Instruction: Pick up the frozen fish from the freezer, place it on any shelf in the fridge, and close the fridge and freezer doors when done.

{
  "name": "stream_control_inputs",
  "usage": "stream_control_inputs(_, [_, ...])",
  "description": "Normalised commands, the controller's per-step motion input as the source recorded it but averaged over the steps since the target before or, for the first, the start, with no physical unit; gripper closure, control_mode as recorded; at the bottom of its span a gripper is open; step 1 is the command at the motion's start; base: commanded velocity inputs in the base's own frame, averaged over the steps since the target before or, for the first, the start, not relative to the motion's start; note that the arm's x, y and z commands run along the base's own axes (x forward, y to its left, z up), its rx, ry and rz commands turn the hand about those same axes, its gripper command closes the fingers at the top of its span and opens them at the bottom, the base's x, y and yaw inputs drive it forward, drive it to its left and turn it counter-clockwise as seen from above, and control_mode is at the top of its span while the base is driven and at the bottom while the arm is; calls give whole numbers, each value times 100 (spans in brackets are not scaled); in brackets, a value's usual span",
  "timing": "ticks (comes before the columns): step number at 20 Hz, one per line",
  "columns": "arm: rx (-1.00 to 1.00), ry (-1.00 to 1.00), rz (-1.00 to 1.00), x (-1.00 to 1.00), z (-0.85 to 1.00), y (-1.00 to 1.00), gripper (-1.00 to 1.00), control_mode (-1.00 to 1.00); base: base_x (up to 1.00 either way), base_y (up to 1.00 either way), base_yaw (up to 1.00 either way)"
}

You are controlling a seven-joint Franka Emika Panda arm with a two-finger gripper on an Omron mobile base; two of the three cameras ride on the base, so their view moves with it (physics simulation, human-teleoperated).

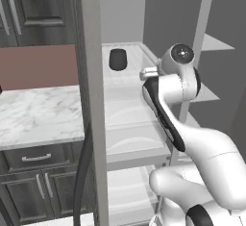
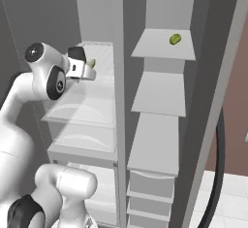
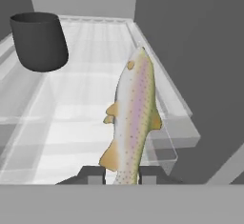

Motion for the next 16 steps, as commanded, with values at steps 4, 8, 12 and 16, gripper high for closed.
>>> stream_control_inputs(4, [0, 11, 0, 84, -12, 0, 100, -100, 0, 0, 0])
stream_control_inputs(8, [0, 3, 0, 90, -16, 0, 100, -100, 0, 0, 0])
stream_control_inputs(12, [-1, 0, 0, 96, -33, 0, 100, -100, 0, 0, 0])
stream_control_inputs(16, [-5, 0, 0, 97, -43, -2, -100, -100, 0, 0, 0])
